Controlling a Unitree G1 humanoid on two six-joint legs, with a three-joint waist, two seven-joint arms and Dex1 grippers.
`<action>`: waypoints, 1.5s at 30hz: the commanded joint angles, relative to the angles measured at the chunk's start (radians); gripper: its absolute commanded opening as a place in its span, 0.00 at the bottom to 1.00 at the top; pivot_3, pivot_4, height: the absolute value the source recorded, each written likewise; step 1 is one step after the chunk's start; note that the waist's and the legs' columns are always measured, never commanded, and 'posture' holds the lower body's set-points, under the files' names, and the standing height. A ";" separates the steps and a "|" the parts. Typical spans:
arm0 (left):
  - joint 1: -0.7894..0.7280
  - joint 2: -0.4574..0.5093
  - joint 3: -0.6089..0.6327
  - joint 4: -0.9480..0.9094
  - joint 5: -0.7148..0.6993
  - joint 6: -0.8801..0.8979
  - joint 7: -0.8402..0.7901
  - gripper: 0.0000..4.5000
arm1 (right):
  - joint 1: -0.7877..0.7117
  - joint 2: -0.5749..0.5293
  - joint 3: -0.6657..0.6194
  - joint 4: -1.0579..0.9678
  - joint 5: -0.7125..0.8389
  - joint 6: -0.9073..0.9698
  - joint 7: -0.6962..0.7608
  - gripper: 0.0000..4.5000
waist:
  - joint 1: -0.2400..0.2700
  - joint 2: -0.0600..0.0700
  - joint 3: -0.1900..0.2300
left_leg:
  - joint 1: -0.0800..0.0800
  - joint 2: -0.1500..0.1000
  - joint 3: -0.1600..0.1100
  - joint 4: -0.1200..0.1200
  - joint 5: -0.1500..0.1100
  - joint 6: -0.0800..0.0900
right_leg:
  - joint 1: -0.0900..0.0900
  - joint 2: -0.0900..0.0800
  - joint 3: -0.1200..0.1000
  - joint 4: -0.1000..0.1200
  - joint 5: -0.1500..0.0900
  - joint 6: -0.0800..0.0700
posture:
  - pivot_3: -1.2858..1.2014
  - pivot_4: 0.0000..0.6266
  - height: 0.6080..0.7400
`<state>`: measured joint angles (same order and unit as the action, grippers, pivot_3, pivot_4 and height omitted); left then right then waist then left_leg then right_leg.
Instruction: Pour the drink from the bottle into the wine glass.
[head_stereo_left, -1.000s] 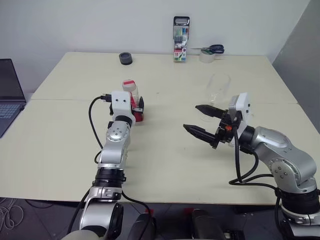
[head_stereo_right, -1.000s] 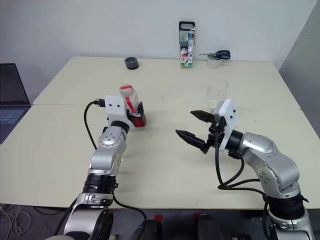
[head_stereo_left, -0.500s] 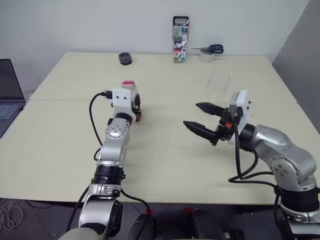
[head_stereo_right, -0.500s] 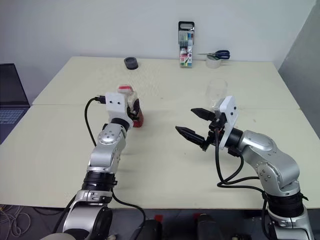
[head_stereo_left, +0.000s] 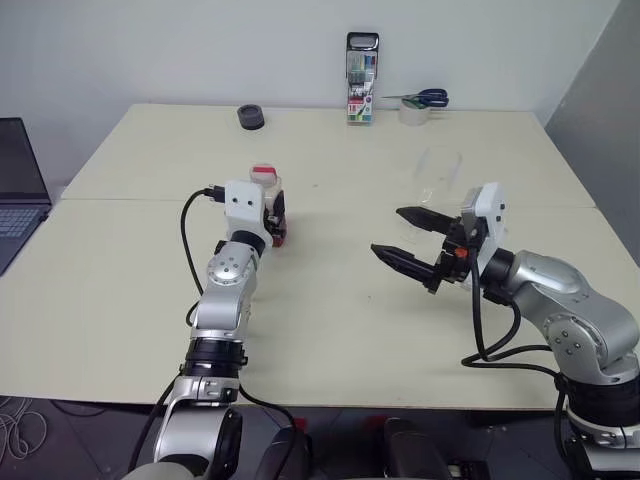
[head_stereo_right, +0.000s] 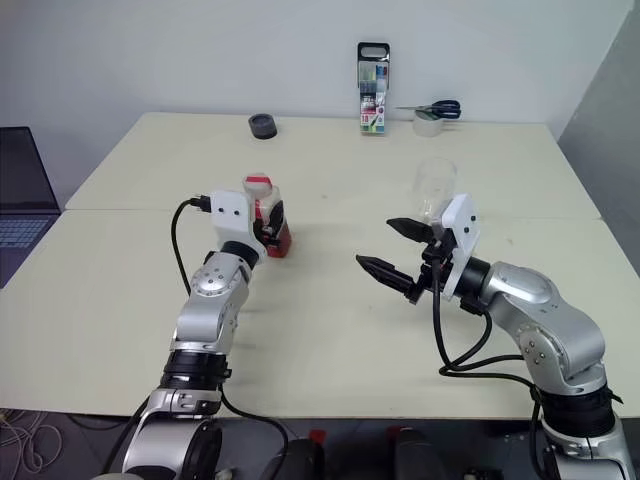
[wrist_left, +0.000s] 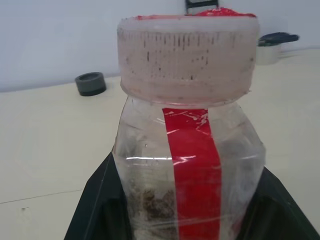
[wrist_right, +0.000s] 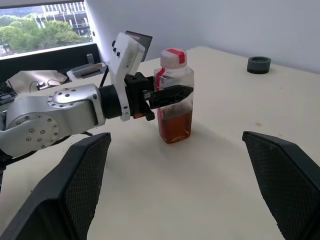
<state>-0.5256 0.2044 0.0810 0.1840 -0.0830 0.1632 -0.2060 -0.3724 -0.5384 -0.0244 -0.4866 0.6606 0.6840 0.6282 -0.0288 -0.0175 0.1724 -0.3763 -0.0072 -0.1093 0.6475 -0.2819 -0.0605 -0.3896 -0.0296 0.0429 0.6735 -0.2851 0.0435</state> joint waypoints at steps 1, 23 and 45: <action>0.006 0.017 -0.034 -0.066 -0.070 -0.006 -0.139 0.41 | -0.004 -0.006 -0.019 -0.042 -0.012 -0.031 -0.006 1.00 | 0.000 0.000 0.000 | 0.000 0.000 0.000 0.000 0.000 0.000 | 0.000 0.000 0.000 0.000 0.000 0.000 | 0.52 0.24 1.00; -0.183 0.088 -0.275 0.129 -0.179 -0.170 -0.923 0.40 | 0.031 -0.010 -0.073 -0.229 0.038 0.105 -0.225 1.00 | -0.002 0.000 0.000 | -0.002 0.000 -0.001 0.000 0.000 0.001 | -0.001 0.001 -0.001 -0.001 0.000 0.000 | 0.52 0.24 1.00; -0.229 0.018 -0.251 0.178 -0.214 -0.120 -1.008 0.40 | -0.096 0.070 0.052 -0.150 -0.027 0.145 -0.284 0.96 | -0.004 0.000 0.000 | -0.003 0.000 -0.002 0.001 0.000 0.001 | -0.002 0.002 -0.001 0.000 0.000 0.000 | 0.52 0.24 1.00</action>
<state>-0.7334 0.2241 -0.1899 0.3967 -0.2737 0.0461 -1.2110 -0.4494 -0.4733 0.0334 -0.6178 0.6432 0.8573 0.3439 -0.0331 -0.0174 0.1728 -0.3796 -0.0069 -0.1112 0.6488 -0.2822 -0.0595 -0.3914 -0.0280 0.0424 0.6735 -0.2851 0.0435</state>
